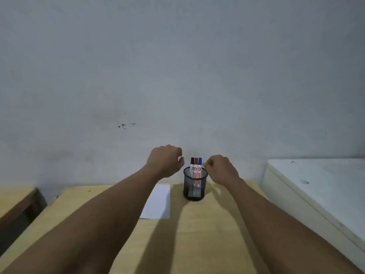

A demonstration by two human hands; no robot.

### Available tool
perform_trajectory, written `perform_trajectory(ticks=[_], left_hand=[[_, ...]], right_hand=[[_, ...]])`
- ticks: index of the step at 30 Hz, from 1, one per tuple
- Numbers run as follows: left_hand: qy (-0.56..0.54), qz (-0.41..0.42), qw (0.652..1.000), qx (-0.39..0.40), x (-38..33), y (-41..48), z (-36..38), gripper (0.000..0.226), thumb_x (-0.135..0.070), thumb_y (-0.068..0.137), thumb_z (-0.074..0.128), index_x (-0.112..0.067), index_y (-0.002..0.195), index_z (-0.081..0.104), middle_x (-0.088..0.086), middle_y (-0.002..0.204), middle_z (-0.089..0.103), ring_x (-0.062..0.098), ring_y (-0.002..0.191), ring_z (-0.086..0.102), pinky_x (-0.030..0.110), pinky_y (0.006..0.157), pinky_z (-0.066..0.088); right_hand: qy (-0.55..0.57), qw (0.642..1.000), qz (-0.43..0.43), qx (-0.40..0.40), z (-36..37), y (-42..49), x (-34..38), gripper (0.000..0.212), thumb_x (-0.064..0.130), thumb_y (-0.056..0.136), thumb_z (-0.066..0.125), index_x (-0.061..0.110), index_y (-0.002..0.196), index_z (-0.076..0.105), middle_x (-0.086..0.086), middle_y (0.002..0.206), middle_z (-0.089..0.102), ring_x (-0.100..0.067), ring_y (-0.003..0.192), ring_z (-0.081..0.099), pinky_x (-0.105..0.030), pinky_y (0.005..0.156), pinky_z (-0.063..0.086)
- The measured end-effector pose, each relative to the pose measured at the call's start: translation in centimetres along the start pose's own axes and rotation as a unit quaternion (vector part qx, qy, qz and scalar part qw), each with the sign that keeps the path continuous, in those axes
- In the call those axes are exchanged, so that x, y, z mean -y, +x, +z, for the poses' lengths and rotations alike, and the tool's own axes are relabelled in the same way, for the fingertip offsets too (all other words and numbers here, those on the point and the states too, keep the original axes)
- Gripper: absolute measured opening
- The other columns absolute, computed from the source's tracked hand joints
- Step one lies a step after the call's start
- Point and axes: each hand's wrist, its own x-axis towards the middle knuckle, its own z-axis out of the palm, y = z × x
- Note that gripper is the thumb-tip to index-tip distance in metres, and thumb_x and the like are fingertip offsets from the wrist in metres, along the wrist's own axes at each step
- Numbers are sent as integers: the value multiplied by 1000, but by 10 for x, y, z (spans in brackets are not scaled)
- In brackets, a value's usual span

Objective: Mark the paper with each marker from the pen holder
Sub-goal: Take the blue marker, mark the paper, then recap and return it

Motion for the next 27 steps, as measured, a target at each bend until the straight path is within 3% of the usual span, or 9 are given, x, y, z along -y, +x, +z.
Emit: perform_trajectory(ticks=[3, 6, 9, 13, 18, 23, 27], left_hand=[[-30, 29, 999, 4, -7, 26, 25, 37, -39, 98, 47, -22, 128, 61, 1, 123, 66, 20, 103, 65, 34, 78, 53], [-49, 53, 997, 31, -16, 41, 45, 38, -36, 99, 47, -22, 132, 59, 1, 132, 59, 21, 112, 60, 38, 84, 53], [-64, 57, 996, 38, -17, 51, 59, 37, -36, 100, 47, -22, 132, 60, 3, 126, 57, 23, 105, 61, 38, 80, 53], [-76, 80, 993, 50, -22, 53, 67, 33, -34, 99, 49, -22, 124, 66, 5, 113, 54, 24, 94, 59, 37, 71, 51], [-122, 53, 991, 31, -27, 56, 50, 28, -39, 96, 55, -22, 113, 71, 3, 112, 54, 22, 94, 59, 33, 69, 44], [-153, 51, 986, 32, -26, 55, 10, 24, -35, 95, 58, -21, 110, 71, 3, 110, 63, 23, 96, 60, 35, 74, 48], [-258, 17, 966, 20, -16, 44, -36, 15, -23, 92, 64, -14, 97, 74, 5, 97, 75, 20, 90, 67, 40, 84, 55]], right_hand=[[66, 997, 37, 26, 19, 26, -15, 29, 35, 98, 61, 10, 103, 75, -6, 98, 75, -24, 90, 69, -45, 87, 58], [114, 990, 65, 59, 35, 37, -21, 36, 33, 94, 69, 6, 118, 72, -9, 111, 73, -25, 99, 67, -36, 85, 53], [191, 976, 85, 58, 47, 43, -24, 33, 30, 90, 75, 5, 111, 76, -10, 108, 75, -25, 95, 66, -34, 77, 50], [245, 964, 96, 48, 51, 45, -24, 16, 24, 85, 81, 9, 89, 79, -5, 86, 74, -23, 83, 64, -34, 71, 50], [284, 954, 90, 38, 30, 34, -15, 25, 19, 84, 82, 3, 104, 80, -7, 97, 74, -20, 88, 64, -31, 76, 48], [285, 956, 48, 40, -5, 22, 9, 22, 13, 89, 78, 4, 109, 78, -4, 97, 72, -10, 81, 63, -16, 63, 44], [323, 945, 13, 54, -33, 5, 37, 17, 15, 91, 76, 8, 106, 72, -13, 101, 75, -17, 87, 65, -22, 66, 46]])
